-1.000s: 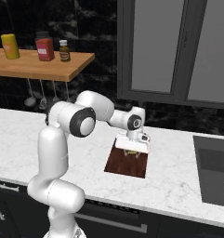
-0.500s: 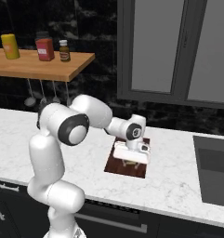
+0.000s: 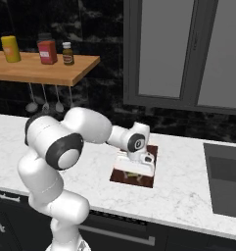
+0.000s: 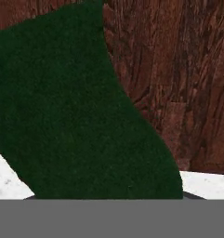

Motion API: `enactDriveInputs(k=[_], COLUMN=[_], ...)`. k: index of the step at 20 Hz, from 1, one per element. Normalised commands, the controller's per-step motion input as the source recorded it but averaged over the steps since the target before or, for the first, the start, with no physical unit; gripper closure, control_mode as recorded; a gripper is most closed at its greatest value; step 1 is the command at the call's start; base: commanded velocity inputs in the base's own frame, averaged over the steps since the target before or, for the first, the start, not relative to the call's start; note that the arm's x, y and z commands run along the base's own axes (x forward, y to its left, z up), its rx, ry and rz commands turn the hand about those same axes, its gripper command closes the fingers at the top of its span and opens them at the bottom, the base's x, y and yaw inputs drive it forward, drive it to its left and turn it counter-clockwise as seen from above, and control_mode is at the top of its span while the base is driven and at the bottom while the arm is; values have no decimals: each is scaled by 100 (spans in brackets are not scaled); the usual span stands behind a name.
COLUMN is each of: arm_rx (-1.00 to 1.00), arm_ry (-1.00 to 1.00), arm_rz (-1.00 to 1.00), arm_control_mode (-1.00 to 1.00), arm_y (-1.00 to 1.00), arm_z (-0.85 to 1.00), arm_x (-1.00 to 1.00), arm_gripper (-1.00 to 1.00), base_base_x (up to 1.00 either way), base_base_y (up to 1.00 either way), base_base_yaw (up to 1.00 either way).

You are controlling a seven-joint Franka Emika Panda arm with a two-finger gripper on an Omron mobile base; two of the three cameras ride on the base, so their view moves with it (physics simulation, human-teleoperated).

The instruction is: Pick up the sponge from the counter and clean the cutting board by briefly scrubbing or pressing down on the cutting board. Once finished, release the sponge.

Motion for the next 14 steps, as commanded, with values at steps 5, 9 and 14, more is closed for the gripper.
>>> enactDriveInputs(k=[5, 9, 14], arm_rx=[9, 8, 2], arm_ry=[-14, -18, -15], arm_rz=[0, 0, 0], arm_control_mode=[-100, -100, -100], arm_y=[11, 26, 61], arm_z=[58, 39, 9], arm_x=[-2, 0, 3], arm_gripper=[100, 100, 100], base_base_x=[0, 0, 0], base_base_y=[0, 0, 0], base_base_yaw=[0, 0, 0])
